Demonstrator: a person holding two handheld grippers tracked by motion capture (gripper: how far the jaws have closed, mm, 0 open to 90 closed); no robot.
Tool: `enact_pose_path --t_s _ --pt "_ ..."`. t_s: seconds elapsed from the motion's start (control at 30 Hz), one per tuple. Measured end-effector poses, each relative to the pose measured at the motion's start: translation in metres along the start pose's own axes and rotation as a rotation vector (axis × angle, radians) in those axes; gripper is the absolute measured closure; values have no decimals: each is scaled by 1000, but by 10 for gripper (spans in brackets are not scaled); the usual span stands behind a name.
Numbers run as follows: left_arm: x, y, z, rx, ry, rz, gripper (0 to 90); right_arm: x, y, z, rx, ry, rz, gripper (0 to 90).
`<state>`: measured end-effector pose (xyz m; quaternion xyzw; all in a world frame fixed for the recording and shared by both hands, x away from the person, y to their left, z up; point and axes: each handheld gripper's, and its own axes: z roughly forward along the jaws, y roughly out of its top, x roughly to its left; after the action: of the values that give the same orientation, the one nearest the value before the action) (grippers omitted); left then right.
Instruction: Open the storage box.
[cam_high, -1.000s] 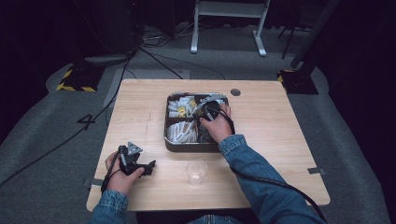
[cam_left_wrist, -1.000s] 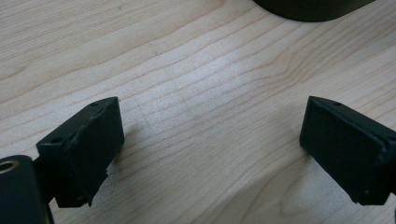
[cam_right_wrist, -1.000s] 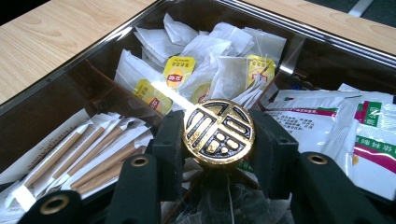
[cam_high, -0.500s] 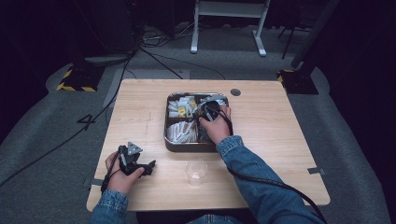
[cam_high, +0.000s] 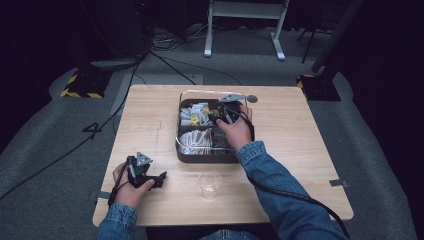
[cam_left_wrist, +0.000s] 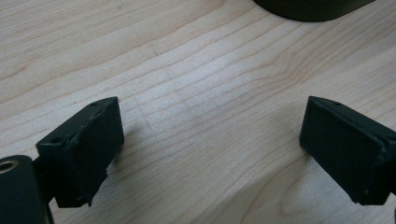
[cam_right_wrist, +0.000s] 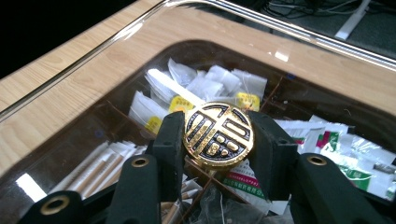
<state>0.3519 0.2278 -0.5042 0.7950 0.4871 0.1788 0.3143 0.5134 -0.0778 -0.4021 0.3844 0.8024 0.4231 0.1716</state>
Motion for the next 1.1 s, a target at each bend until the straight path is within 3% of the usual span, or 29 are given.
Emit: enact_pose_path --t_s 0.47,0.9,1.1 --pt "0 1 1 -3 -7 0 51 -5 11 -47 -54 30 -46 590" --pt "0 1 1 -2 -5 3 50 -9 9 -77 -82 38 -71 590" --pt "0 1 1 -2 -6 -3 54 -20 2 -88 -91 33 -62 590"
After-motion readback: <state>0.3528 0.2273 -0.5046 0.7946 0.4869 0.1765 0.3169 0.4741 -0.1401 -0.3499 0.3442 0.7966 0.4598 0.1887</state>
